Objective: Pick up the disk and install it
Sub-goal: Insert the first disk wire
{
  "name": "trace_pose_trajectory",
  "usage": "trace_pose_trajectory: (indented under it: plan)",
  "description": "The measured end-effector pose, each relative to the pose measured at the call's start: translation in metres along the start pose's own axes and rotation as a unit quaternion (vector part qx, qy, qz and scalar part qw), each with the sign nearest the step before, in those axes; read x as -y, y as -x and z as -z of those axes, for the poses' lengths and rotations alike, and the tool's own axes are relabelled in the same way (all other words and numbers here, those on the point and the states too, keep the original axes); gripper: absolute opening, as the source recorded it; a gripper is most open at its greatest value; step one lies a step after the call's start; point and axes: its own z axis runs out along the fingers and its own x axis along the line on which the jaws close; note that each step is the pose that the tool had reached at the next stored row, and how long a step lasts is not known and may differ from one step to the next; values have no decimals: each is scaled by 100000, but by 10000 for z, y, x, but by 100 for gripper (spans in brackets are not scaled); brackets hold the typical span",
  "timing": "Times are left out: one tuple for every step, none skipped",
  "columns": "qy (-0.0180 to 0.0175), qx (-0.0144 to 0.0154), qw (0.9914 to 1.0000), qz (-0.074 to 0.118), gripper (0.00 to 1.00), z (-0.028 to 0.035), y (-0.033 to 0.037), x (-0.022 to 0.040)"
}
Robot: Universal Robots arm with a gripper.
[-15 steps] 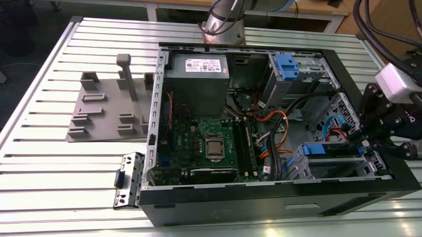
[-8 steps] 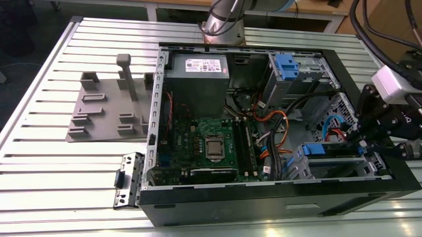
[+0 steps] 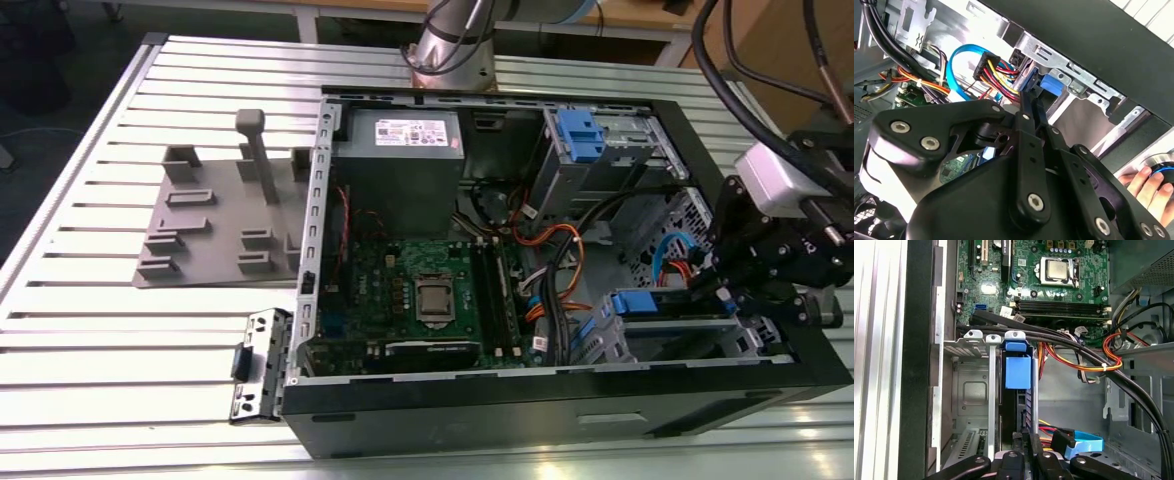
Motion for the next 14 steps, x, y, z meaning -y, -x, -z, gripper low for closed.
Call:
trace_pose_trajectory:
  plan:
    - [2,1,100000,6,16,-2,0,0]
    - [3,1,100000,5,16,-3,0,0]
    - [3,15,100000,6,16,-4,-1,0]
    - [4,22,100000,7,16,-5,-1,0]
    - [2,23,100000,7,16,-5,-1,0]
    - [13,74,100000,6,16,-9,0,0]
    - [19,122,100000,5,17,-15,-1,0]
    - [11,105,100000,2,17,-14,-2,0]
    - [6,63,100000,1,24,-10,-1,0]
    - [3,28,100000,-2,24,-7,-1,-1]
    - [5,30,100000,2,24,-7,-1,0]
    - [5,24,100000,2,24,-4,-1,0]
    - [2,51,100000,6,24,10,1,0]
    - [3,128,100000,9,24,28,3,0]
